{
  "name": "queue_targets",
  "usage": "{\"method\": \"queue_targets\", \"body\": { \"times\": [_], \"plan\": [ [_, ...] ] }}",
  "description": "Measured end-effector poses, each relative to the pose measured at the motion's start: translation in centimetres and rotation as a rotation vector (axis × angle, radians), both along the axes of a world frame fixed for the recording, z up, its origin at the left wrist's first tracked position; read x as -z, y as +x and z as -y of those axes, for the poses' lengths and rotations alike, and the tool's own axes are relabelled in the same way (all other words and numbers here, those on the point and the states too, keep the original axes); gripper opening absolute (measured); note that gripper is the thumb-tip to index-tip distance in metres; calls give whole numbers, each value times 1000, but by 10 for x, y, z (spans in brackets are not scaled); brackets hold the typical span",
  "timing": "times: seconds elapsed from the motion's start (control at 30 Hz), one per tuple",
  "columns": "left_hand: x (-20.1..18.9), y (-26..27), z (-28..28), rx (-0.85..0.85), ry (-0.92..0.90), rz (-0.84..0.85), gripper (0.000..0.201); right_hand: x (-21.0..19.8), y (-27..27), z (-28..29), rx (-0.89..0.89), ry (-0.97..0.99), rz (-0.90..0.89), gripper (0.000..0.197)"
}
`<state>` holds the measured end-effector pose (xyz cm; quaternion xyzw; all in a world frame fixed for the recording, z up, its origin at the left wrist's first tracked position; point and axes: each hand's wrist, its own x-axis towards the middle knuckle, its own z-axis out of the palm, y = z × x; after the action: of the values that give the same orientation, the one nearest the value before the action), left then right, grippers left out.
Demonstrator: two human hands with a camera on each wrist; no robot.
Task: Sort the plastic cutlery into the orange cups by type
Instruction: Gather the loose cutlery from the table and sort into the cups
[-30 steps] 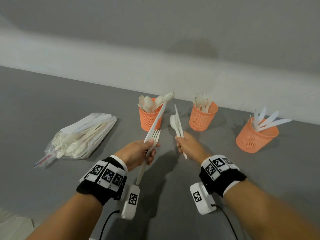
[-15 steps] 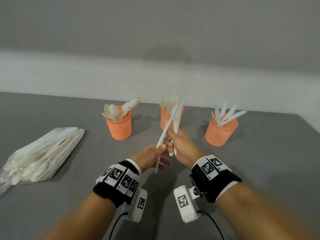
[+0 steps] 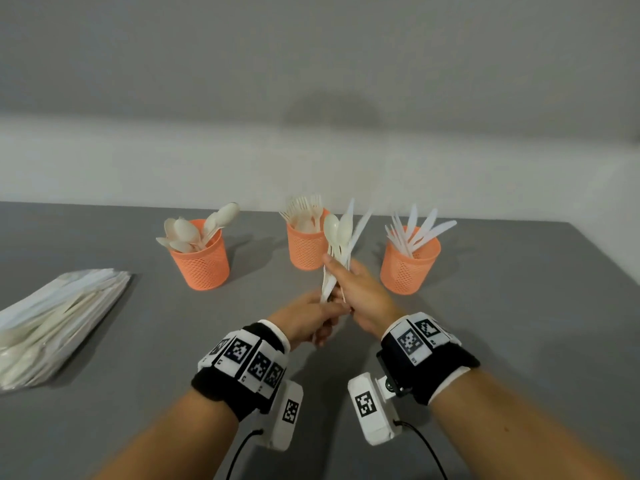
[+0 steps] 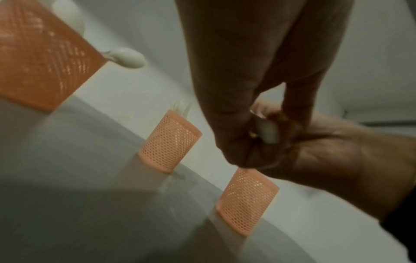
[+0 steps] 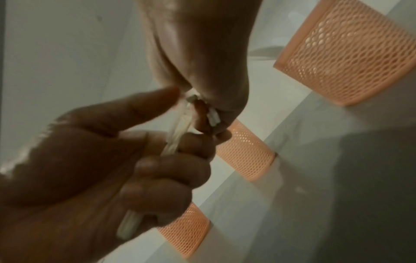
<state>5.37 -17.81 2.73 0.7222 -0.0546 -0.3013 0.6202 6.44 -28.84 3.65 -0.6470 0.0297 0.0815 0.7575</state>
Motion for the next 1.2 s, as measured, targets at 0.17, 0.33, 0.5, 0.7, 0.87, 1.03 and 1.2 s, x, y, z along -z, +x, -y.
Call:
{"method": "queue_targets", "body": {
  "times": [0.17, 0.33, 0.5, 0.7, 0.87, 1.03, 1.2],
  "plan": [
    [-2, 5, 9, -194, -138, -115, 33, -1, 3, 21, 40, 61, 20, 12],
    [5, 14, 20, -432, -123, -44, 36, -1, 2, 30, 18, 41, 72, 16],
    [1, 22, 32, -481, -273, -4, 31, 9, -1, 28, -168, -81, 20, 21],
    [5, 27, 41, -534, -241, 68, 25, 14, -6, 29, -136, -75, 69, 26],
    [5, 40, 40, -508, -274, 72, 25, 14, -3, 23, 15, -116, 104, 30],
    [8, 55, 37, -545, -304, 41, 17, 3, 8, 35, 175, -286, 142, 24],
    [3, 58, 25, -417, -473, -27, 10, -35, 37, 76, 574, -504, 412, 19]
  ]
}}
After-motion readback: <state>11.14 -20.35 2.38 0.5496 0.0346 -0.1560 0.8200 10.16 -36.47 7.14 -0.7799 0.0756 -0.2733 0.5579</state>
